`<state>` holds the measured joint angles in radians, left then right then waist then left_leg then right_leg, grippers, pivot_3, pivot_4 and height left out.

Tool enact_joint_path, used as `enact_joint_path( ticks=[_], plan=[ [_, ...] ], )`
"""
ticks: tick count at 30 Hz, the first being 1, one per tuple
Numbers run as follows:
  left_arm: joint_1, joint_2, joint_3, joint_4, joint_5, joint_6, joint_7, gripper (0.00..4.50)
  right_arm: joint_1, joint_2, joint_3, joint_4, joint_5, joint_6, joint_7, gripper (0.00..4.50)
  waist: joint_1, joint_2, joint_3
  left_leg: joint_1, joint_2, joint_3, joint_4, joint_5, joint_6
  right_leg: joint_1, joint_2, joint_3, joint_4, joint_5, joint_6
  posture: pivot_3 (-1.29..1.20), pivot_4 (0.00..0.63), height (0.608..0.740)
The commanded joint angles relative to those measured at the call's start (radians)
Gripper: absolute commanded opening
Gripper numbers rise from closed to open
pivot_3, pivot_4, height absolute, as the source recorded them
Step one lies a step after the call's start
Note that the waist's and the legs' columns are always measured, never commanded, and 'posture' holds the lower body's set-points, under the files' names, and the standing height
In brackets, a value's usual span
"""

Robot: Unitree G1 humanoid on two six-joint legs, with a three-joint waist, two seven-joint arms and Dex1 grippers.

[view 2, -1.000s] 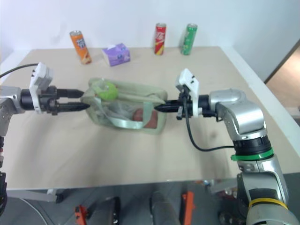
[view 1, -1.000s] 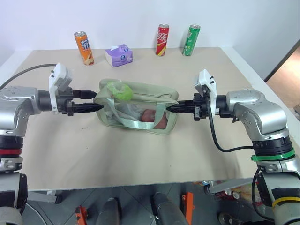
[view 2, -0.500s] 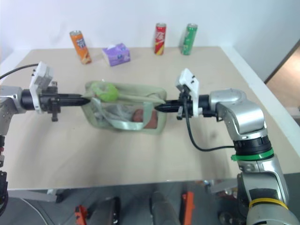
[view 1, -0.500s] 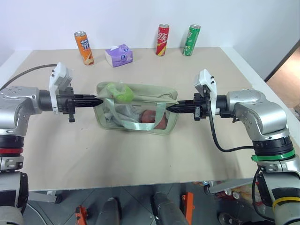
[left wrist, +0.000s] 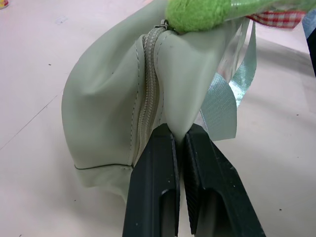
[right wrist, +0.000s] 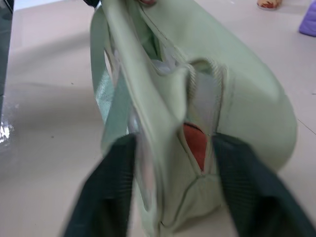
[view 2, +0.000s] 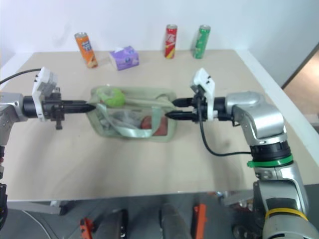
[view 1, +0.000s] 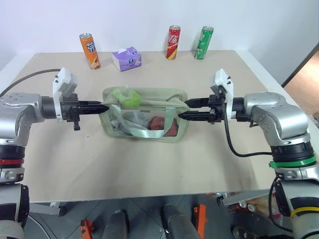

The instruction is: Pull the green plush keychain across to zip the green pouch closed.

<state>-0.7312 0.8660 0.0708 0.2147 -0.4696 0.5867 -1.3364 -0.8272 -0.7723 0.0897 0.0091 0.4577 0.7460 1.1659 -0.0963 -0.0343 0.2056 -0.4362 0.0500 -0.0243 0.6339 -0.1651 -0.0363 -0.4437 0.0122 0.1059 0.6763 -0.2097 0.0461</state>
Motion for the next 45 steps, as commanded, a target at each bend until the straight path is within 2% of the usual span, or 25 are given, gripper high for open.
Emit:
enact_joint_path(
  ticks=[1, 5, 9, 13, 19, 22, 37, 45],
  plan=[
    [0.003, 0.004, 0.003, -0.022, 0.003, -0.012, 0.007, 0.00, 0.007, -0.078, -0.111, -0.065, 0.085, -0.012, 0.096, 3.34, 0.003, 0.000, 0.000, 0.000, 0.000, 0.000, 0.000, 0.000, 0.000, 0.000, 0.000, 0.000, 0.000, 0.000, 0.000, 0.00, 0.150, 0.740],
    [0.002, 0.003, 0.003, -0.019, 0.003, -0.015, 0.006, 0.00, -0.043, -0.118, -0.193, -0.016, 0.123, -0.030, 0.106, 3.34, 0.001, 0.000, 0.000, 0.001, 0.000, 0.000, 0.000, 0.000, 0.000, 0.000, 0.000, 0.000, 0.000, -0.001, -0.001, 0.00, 0.150, 0.740],
    [0.000, 0.002, 0.003, -0.014, 0.005, -0.018, 0.007, 0.00, -0.152, -0.049, -0.252, 0.007, 0.157, -0.044, 0.007, 3.34, -0.004, 0.000, 0.000, 0.003, 0.000, 0.001, 0.000, 0.000, 0.000, 0.000, 0.000, 0.001, 0.000, 0.000, -0.001, 0.00, 0.150, 0.740],
    [-0.002, -0.003, 0.004, -0.014, 0.005, -0.019, 0.010, 0.00, -0.169, 0.053, -0.143, -0.166, 0.164, 0.004, -0.074, 3.34, -0.006, 0.000, 0.000, 0.005, 0.000, 0.002, -0.001, 0.000, 0.000, 0.002, 0.000, 0.002, 0.001, 0.000, -0.002, 0.00, 0.150, 0.740],
    [0.005, -0.008, 0.009, -0.034, -0.004, -0.012, 0.017, 0.00, -0.082, 0.042, 0.101, -0.285, -0.073, -0.138, -0.103, 3.34, 0.004, 0.000, 0.000, 0.001, -0.001, 0.001, 0.000, 0.000, 0.000, 0.000, -0.001, 0.002, 0.001, -0.002, -0.001, 0.00, 0.150, 0.740],
    [0.005, -0.007, 0.011, -0.035, -0.009, -0.012, 0.022, 0.00, -0.080, 0.041, 0.169, -0.287, -0.155, -0.198, -0.105, 3.34, 0.007, 0.000, 0.000, -0.001, -0.001, 0.002, 0.000, 0.000, 0.000, -0.001, -0.001, 0.002, 0.001, -0.002, -0.001, 0.00, 0.150, 0.740],
    [0.016, -0.011, 0.012, -0.045, -0.013, -0.018, 0.031, 0.00, -0.231, 0.219, 0.186, -0.165, -0.273, -0.268, -0.167, 3.34, 0.012, 0.000, 0.000, 0.000, 0.000, 0.002, 0.000, 0.000, 0.000, -0.002, 0.000, 0.001, 0.002, -0.001, -0.001, 0.00, 0.150, 0.740],
    [0.009, -0.014, 0.012, -0.038, -0.015, -0.019, 0.039, 0.00, -0.252, 0.278, 0.205, -0.165, -0.288, -0.289, -0.157, 3.34, 0.014, 0.000, 0.000, 0.000, 0.000, 0.001, -0.001, 0.000, 0.000, -0.001, 0.000, 0.000, 0.002, -0.002, -0.002, 0.00, 0.150, 0.740]
  ],
)
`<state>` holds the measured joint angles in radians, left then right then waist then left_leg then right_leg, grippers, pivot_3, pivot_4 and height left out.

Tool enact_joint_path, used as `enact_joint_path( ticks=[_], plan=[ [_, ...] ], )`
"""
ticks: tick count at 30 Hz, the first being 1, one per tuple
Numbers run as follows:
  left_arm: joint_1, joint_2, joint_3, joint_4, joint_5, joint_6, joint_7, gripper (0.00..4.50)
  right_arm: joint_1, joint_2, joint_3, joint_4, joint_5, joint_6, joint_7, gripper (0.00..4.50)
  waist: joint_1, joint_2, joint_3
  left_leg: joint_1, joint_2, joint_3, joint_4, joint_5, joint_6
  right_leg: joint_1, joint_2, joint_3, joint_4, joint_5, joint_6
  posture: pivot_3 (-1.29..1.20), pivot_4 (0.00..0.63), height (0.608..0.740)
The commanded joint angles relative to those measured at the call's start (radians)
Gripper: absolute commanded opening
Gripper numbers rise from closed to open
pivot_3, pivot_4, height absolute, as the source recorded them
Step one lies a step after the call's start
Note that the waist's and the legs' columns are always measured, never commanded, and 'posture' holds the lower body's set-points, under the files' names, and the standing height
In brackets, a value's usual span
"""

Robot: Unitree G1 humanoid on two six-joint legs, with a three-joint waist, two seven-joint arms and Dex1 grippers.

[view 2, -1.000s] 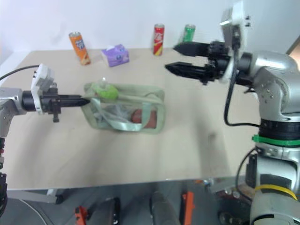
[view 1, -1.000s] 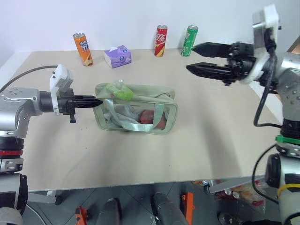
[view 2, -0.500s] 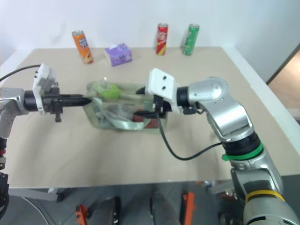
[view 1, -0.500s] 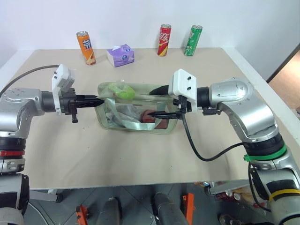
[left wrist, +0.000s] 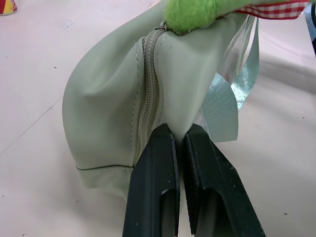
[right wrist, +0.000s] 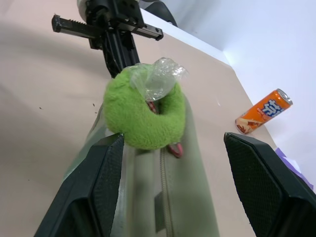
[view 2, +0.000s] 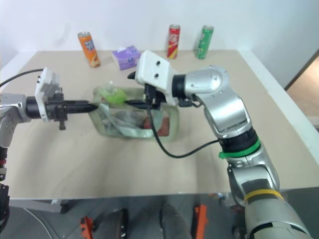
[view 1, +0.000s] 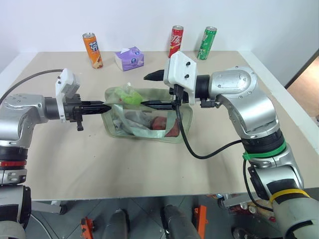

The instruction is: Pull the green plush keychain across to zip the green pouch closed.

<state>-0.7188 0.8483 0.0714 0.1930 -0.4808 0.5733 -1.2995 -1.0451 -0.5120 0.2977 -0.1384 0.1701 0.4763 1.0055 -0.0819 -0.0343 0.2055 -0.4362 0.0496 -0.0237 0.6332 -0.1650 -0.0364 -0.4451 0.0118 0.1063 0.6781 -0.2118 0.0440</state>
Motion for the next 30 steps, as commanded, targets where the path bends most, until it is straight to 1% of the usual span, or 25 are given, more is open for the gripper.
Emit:
enact_joint_path(
  ticks=[1, 11, 16, 20, 24, 30],
  plan=[
    [-0.005, 0.003, 0.011, -0.015, -0.003, -0.006, 0.004, 0.00, -0.035, 0.021, 0.000, -0.016, 0.000, -0.020, 0.009, 3.34, 0.000, 0.000, 0.000, 0.000, 0.000, 0.000, 0.000, 0.000, 0.000, 0.000, 0.000, 0.000, 0.000, 0.000, 0.000, 0.00, 0.150, 0.740],
    [0.001, 0.006, 0.019, -0.021, -0.010, -0.003, 0.008, 0.00, -0.004, -0.034, -0.023, -0.023, 0.037, -0.027, 0.116, 3.34, 0.002, 0.000, 0.000, 0.000, 0.000, -0.001, 0.000, 0.000, 0.000, 0.000, 0.000, -0.001, 0.001, 0.000, 0.000, 0.00, 0.150, 0.740],
    [0.003, 0.006, 0.022, -0.022, -0.013, -0.001, 0.011, 0.00, -0.013, -0.053, -0.042, -0.007, 0.047, -0.030, 0.127, 3.34, 0.002, 0.000, 0.000, 0.000, 0.000, -0.001, 0.000, 0.000, 0.000, 0.000, 0.000, -0.001, 0.001, 0.000, -0.001, 0.00, 0.150, 0.740],
    [-0.001, 0.004, 0.022, -0.017, -0.012, -0.003, 0.012, 0.00, -0.030, -0.042, -0.031, -0.006, 0.033, -0.037, 0.107, 3.34, 0.002, 0.000, 0.000, 0.000, 0.000, -0.001, 0.000, 0.000, 0.000, 0.000, 0.000, -0.001, 0.001, 0.000, -0.001, 0.00, 0.150, 0.740],
    [-0.006, 0.001, 0.020, -0.014, -0.011, -0.003, 0.013, 0.00, -0.032, -0.040, 0.024, -0.011, -0.051, -0.098, 0.080, 3.34, 0.002, 0.000, 0.000, 0.000, 0.000, -0.001, 0.000, 0.000, 0.000, 0.000, 0.000, -0.001, 0.001, 0.000, -0.001, 0.00, 0.150, 0.740],
    [-0.007, 0.000, 0.020, -0.015, -0.013, -0.002, 0.014, 0.00, -0.047, -0.021, 0.068, 0.011, -0.145, -0.174, 0.056, 3.34, 0.002, 0.000, 0.000, 0.000, 0.000, -0.001, 0.000, 0.000, 0.000, 0.000, 0.000, -0.001, 0.001, 0.000, -0.001, 0.00, 0.150, 0.740]
  ],
)
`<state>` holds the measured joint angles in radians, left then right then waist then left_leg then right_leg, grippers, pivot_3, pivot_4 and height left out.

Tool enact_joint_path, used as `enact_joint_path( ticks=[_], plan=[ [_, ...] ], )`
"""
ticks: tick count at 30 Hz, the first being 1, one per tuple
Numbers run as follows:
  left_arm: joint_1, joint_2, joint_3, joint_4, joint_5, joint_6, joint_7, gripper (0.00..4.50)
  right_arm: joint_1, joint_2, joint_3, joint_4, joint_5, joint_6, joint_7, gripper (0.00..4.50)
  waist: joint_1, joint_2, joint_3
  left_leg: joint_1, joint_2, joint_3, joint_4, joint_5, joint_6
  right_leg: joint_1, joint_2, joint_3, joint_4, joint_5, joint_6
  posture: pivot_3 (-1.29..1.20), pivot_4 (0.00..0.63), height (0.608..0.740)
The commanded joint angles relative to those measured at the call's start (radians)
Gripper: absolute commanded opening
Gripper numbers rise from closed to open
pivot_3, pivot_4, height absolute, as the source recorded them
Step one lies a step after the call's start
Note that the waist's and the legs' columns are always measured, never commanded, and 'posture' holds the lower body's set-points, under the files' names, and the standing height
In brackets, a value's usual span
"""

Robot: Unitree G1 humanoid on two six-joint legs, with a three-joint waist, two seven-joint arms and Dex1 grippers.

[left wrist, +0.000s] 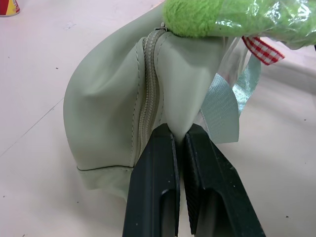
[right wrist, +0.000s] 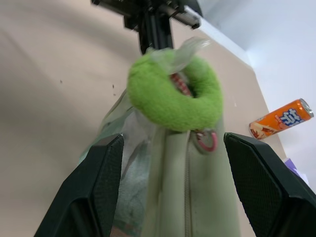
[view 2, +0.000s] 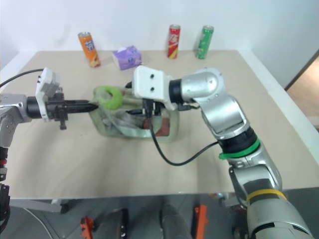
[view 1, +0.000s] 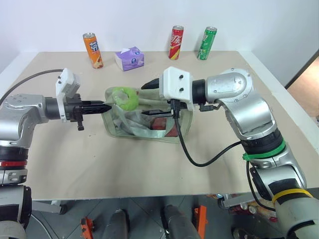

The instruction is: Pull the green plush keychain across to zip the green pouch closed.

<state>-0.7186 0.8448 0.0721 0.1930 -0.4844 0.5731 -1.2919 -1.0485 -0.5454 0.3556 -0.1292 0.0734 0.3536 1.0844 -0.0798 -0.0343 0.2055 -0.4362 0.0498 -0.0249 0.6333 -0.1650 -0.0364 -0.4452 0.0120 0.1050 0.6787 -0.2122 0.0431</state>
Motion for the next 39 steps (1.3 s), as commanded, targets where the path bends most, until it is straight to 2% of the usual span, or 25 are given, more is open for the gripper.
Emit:
enact_joint_path(
  ticks=[1, 13, 24, 27, 33, 34, 39],
  plan=[
    [-0.007, 0.003, 0.020, -0.016, -0.010, -0.002, 0.007, 0.00, -0.050, 0.023, 0.017, 0.008, -0.064, -0.064, -0.029, 3.34, 0.000, 0.000, 0.000, 0.000, 0.000, 0.000, 0.000, 0.000, 0.000, 0.000, 0.000, 0.000, 0.000, 0.000, 0.000, 0.00, 0.150, 0.740],
    [-0.006, 0.004, 0.022, -0.016, -0.014, -0.003, 0.015, 0.00, -0.104, 0.104, 0.020, 0.092, -0.113, -0.119, -0.048, 3.34, 0.001, 0.000, 0.000, 0.000, 0.000, -0.001, 0.000, 0.000, 0.000, 0.000, 0.000, -0.001, 0.000, 0.000, 0.000, 0.00, 0.150, 0.740],
    [-0.005, 0.003, 0.028, -0.018, -0.022, 0.003, 0.025, 0.00, -0.130, 0.165, 0.000, 0.160, -0.082, -0.127, -0.037, 3.34, 0.001, 0.000, 0.000, -0.001, 0.000, -0.002, 0.000, 0.000, 0.000, 0.000, 0.000, -0.002, 0.000, 0.000, -0.001, 0.00, 0.150, 0.740],
    [-0.004, 0.004, 0.029, -0.018, -0.023, 0.003, 0.024, 0.00, -0.133, 0.174, -0.006, 0.170, -0.072, -0.132, -0.036, 2.48, 0.000, 0.000, 0.000, -0.001, 0.000, -0.002, 0.000, 0.000, 0.000, 0.000, 0.000, -0.002, 0.000, 0.000, -0.001, 0.00, 0.150, 0.740],
    [-0.010, 0.002, 0.027, -0.010, -0.021, 0.001, 0.023, 0.00, -0.125, 0.175, -0.010, 0.182, -0.051, -0.142, -0.024, 0.46, 0.000, 0.000, 0.000, -0.001, 0.000, -0.003, -0.001, 0.000, 0.000, 0.000, 0.000, -0.003, 0.000, 0.000, 0.000, 0.00, 0.150, 0.740],
    [-0.010, 0.002, 0.027, -0.009, -0.021, 0.000, 0.023, 0.00, -0.123, 0.174, -0.011, 0.178, -0.047, -0.139, -0.021, 0.01, 0.000, 0.000, 0.000, -0.001, 0.000, -0.003, -0.001, 0.000, 0.000, 0.000, 0.000, -0.003, 0.000, 0.000, 0.000, 0.00, 0.150, 0.740],
    [-0.014, -0.001, 0.022, -0.005, -0.018, -0.003, 0.021, 0.00, -0.119, 0.163, -0.021, 0.177, -0.035, -0.137, -0.015, 0.01, 0.001, 0.000, 0.000, -0.001, 0.000, -0.003, -0.001, 0.000, 0.000, 0.000, 0.000, -0.003, 0.000, 0.000, 0.000, 0.00, 0.150, 0.740]
  ],
)
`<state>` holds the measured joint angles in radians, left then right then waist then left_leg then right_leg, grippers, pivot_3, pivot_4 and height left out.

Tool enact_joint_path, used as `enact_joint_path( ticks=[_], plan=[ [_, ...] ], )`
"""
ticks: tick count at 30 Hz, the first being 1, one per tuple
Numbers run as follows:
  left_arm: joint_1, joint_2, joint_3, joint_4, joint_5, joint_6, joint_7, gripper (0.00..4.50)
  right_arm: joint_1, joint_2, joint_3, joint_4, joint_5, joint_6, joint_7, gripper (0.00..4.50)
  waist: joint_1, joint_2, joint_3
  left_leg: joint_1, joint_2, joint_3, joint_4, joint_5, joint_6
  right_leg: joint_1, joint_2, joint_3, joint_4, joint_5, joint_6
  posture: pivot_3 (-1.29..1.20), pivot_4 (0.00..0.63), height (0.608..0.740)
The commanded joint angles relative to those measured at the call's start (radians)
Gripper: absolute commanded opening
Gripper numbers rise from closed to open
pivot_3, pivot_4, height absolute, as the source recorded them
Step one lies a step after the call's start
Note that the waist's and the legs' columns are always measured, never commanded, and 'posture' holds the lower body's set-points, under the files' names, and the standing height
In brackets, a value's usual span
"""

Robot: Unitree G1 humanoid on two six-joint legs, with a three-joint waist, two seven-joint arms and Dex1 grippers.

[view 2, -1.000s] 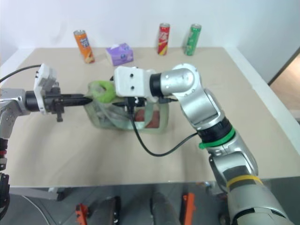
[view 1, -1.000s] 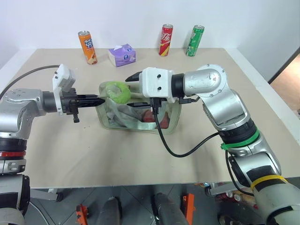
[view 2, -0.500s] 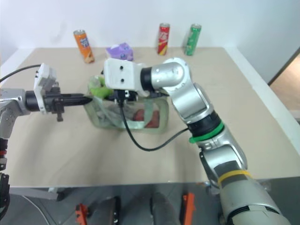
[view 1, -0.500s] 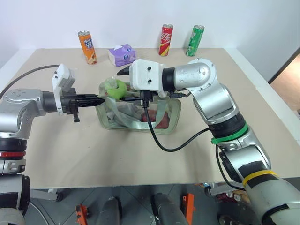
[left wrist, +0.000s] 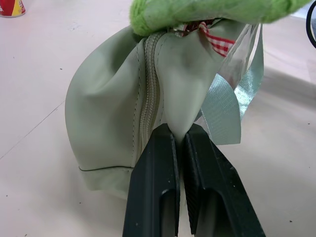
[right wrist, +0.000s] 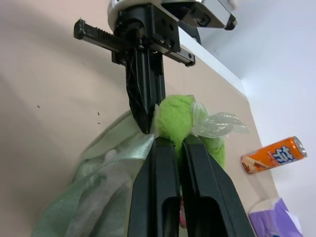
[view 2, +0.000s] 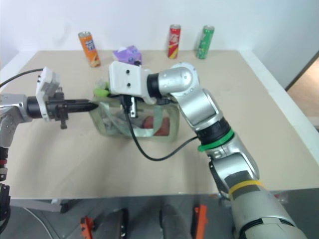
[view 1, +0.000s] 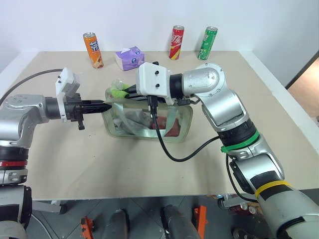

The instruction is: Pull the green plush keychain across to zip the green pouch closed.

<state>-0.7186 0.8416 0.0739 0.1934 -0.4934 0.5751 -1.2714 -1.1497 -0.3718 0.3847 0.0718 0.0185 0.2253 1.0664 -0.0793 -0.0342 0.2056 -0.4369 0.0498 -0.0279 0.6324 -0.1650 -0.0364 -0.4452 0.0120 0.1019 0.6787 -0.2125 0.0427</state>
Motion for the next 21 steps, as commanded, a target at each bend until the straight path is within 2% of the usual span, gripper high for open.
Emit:
enact_joint_path(
  ticks=[1, 7, 14, 21],
  plan=[
    [-0.013, 0.002, 0.020, -0.006, -0.009, -0.006, 0.000, 0.00, -0.017, -0.014, -0.052, -0.024, 0.021, -0.008, 0.003, 0.01, 0.000, 0.000, 0.000, 0.000, 0.000, 0.000, 0.000, 0.000, 0.000, 0.000, 0.000, 0.000, 0.000, 0.000, 0.000, 0.00, 0.150, 0.740],
    [-0.016, -0.003, 0.014, -0.002, -0.005, -0.007, -0.001, 0.00, -0.001, -0.078, -0.112, -0.021, 0.072, 0.038, 0.024, 0.01, 0.001, 0.000, 0.000, 0.000, 0.000, 0.000, 0.000, 0.000, 0.000, 0.000, 0.000, 0.000, 0.000, 0.000, 0.000, 0.00, 0.150, 0.740],
    [-0.014, -0.016, 0.007, 0.003, -0.001, -0.014, -0.004, 0.00, 0.041, -0.235, -0.204, -0.012, 0.163, 0.074, 0.141, 0.01, 0.003, 0.000, 0.000, 0.000, 0.000, 0.000, 0.000, 0.000, 0.000, 0.000, 0.000, 0.000, 0.000, -0.001, 0.000, 0.00, 0.150, 0.740],
    [-0.018, -0.027, 0.003, 0.014, 0.005, -0.019, -0.009, 0.00, 0.050, -0.358, -0.242, 0.057, 0.130, 0.042, 0.137, 0.01, 0.004, 0.000, 0.000, 0.001, -0.001, 0.000, 0.000, 0.000, 0.000, 0.001, -0.001, 0.000, 0.000, -0.001, -0.001, 0.00, 0.150, 0.740]
  ],
)
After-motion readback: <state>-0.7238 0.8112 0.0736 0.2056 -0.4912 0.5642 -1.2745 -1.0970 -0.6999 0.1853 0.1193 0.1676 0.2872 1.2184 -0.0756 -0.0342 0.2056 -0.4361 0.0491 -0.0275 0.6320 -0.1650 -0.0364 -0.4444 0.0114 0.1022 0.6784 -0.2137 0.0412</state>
